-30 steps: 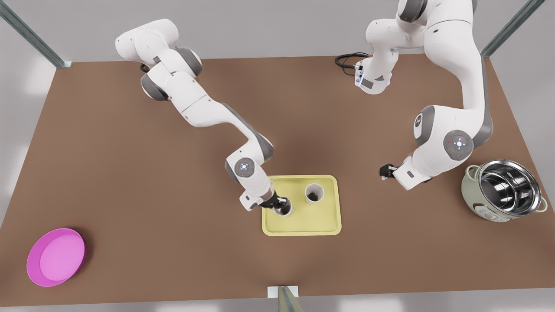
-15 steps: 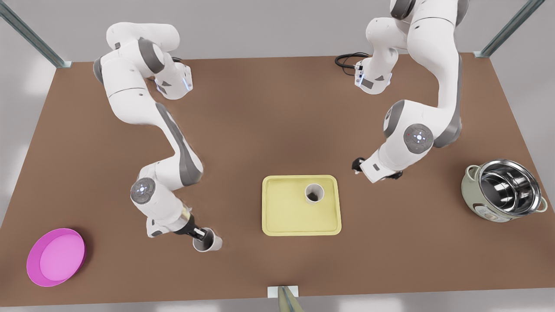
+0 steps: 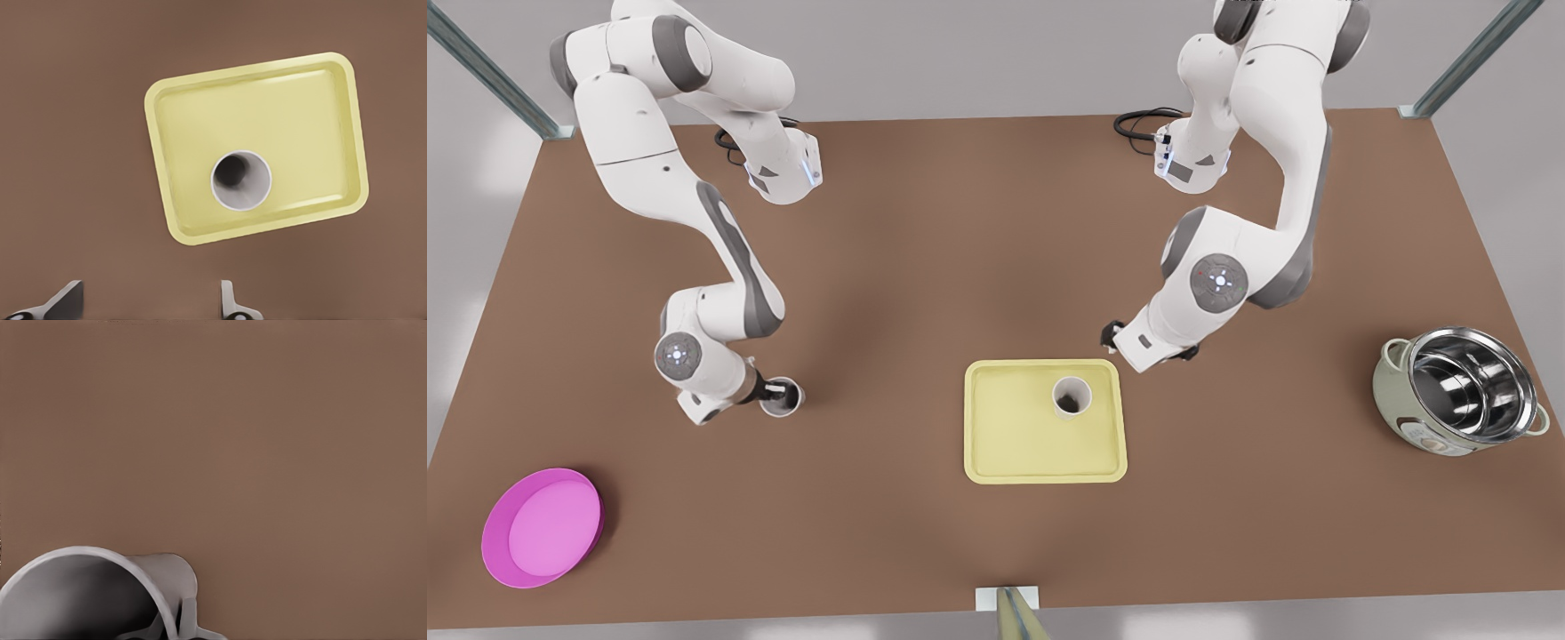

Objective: Use the left arm to pick up the white IKEA cup from the tray and place it on the middle-left position; use the right arm to pick up the white IKEA cup from the tray and place it on the middle-right position

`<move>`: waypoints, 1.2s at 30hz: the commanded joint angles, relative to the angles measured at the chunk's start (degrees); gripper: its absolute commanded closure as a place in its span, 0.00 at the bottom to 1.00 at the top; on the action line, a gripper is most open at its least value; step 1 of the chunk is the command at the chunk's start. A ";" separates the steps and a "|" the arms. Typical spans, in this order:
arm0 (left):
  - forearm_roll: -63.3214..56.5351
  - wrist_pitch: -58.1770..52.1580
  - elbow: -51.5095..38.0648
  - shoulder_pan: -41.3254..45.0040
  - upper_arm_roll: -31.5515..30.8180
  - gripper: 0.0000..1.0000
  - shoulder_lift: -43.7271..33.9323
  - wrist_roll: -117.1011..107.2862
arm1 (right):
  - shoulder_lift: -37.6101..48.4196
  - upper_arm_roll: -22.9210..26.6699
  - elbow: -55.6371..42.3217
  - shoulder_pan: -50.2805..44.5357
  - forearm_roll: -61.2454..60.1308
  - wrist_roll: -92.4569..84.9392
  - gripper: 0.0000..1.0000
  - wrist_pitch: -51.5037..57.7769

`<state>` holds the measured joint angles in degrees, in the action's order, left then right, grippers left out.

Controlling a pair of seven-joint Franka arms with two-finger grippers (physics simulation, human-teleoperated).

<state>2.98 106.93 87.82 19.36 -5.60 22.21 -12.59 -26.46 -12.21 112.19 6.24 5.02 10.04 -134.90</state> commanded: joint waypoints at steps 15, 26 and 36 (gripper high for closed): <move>-0.79 2.84 -0.63 0.94 0.15 0.00 0.73 -8.85 | 2.73 0.00 0.84 0.00 0.34 -12.14 0.00 -4.68; -1.22 11.02 -1.60 4.55 0.06 0.00 6.79 -18.61 | 20.22 1.05 -11.01 0.09 -4.23 -4.68 0.00 30.30; -4.30 10.76 2.09 3.94 0.50 0.00 6.88 -18.52 | 20.91 3.77 -31.86 -2.00 -2.29 -9.69 0.00 48.07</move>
<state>-1.11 117.44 89.95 23.48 -5.19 29.22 -25.84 -6.28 -8.70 80.96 5.58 2.97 3.52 -93.52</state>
